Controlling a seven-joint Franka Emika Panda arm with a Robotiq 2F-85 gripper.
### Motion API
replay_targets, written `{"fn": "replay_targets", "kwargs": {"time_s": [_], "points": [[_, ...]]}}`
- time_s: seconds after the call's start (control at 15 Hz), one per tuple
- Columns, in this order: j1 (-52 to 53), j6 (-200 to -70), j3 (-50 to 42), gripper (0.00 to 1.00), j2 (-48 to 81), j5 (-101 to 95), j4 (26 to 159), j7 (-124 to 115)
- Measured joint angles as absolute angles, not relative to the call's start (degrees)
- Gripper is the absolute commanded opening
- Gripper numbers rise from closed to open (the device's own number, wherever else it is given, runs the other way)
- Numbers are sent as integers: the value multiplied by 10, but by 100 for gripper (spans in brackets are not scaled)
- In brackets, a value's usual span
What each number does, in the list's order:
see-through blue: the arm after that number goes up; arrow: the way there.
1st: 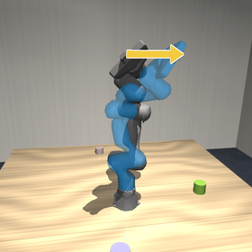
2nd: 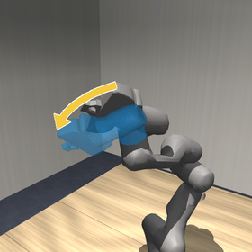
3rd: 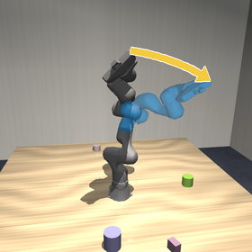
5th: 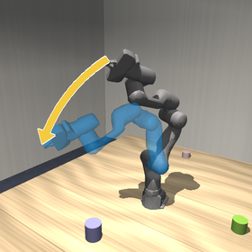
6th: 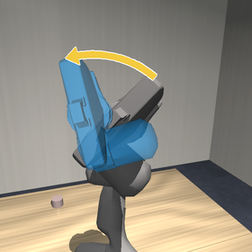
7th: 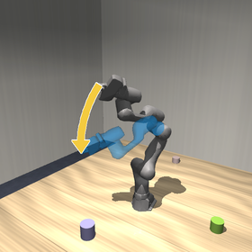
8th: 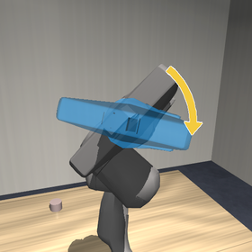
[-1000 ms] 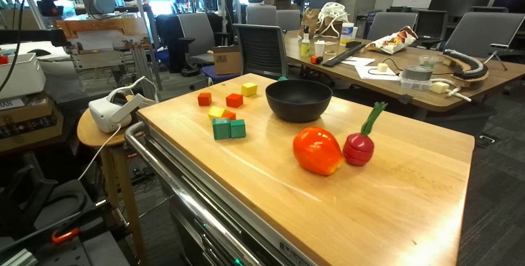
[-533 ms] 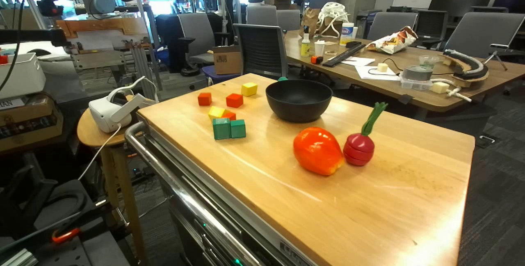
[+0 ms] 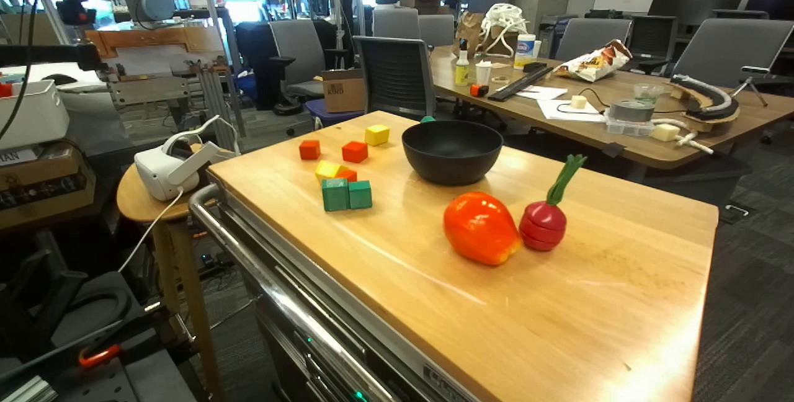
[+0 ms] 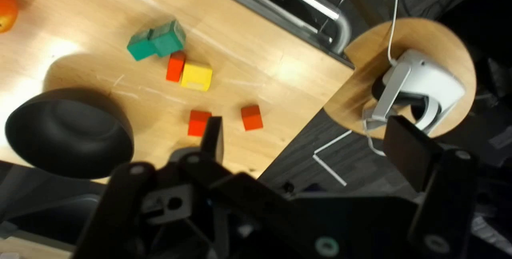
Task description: Move the apple to the top right corner of the countertop, place all the blocks inside the black bowl, put the radish in the bowl
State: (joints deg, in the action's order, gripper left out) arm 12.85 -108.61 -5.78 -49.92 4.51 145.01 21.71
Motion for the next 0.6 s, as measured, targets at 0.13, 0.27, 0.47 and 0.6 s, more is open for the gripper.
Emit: {"fn": "replay_targets", "kwargs": {"time_s": [0.13, 0.27, 0.47, 0.6], "points": [[116, -1130, -61, 100, -484, 51, 1441, 187], [92, -1169, -70, 100, -455, 51, 1430, 164], [66, -1203, -71, 100, -410, 51, 1417, 133], [66, -1207, -68, 100, -400, 51, 1413, 123]]}}
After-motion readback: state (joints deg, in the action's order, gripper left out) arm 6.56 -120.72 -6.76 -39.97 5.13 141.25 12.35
